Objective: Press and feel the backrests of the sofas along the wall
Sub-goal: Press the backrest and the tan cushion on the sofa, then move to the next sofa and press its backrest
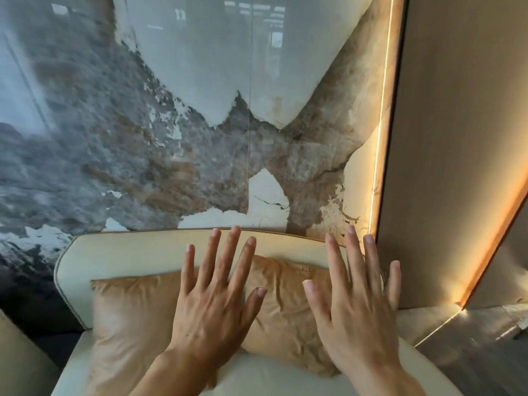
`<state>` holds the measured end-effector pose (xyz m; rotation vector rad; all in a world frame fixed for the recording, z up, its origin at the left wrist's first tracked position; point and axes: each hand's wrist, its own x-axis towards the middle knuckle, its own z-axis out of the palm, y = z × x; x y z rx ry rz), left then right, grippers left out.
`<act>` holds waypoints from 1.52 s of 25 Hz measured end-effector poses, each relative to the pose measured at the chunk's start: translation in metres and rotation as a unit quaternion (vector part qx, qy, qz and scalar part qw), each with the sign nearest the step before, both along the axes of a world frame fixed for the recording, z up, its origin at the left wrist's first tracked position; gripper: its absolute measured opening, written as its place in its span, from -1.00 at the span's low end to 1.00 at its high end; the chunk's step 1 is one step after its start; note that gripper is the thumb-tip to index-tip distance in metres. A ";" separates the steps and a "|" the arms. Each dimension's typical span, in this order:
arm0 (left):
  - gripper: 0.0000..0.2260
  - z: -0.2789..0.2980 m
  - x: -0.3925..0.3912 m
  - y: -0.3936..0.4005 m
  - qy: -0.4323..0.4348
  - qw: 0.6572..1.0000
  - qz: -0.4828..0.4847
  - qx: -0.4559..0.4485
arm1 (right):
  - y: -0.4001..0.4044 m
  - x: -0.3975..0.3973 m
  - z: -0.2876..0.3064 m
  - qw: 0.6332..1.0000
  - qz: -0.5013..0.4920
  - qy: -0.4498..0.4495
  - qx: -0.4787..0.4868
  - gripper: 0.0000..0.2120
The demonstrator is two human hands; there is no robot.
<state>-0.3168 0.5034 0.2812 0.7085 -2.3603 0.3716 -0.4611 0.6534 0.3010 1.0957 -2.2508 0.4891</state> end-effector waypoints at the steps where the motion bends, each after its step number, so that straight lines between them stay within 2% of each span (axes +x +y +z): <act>1: -0.42 0.016 0.012 0.006 0.005 1.000 0.003 -0.009 | 0.005 0.011 0.017 1.000 0.004 0.010 -0.009 -0.37; 6: -0.41 0.089 0.082 0.042 0.021 0.998 0.047 -0.033 | 0.045 0.067 0.097 0.998 0.027 0.030 -0.052 -0.36; 11: -0.39 0.147 0.172 0.110 0.060 0.993 0.092 -0.042 | 0.125 0.120 0.162 0.990 0.055 0.063 -0.114 -0.35; 15: -0.38 0.185 0.237 0.156 0.095 0.985 0.119 -0.081 | 0.188 0.153 0.196 0.981 0.077 0.093 -0.151 -0.35; 20: -0.38 0.214 0.294 0.199 0.124 0.976 0.151 -0.097 | 0.233 0.195 0.209 0.974 0.095 0.103 -0.178 -0.35; 26: -0.39 0.220 0.350 0.206 0.106 0.973 0.172 -0.110 | 0.230 0.246 0.210 0.971 0.104 0.107 -0.186 -0.36; 31: -0.39 0.215 0.423 0.185 0.104 0.971 0.187 -0.107 | 0.198 0.314 0.208 0.969 0.104 0.111 -0.195 -0.36; 38: -0.38 0.194 0.586 0.124 0.073 0.961 0.251 -0.089 | 0.097 0.464 0.195 0.966 0.165 0.081 -0.181 -0.36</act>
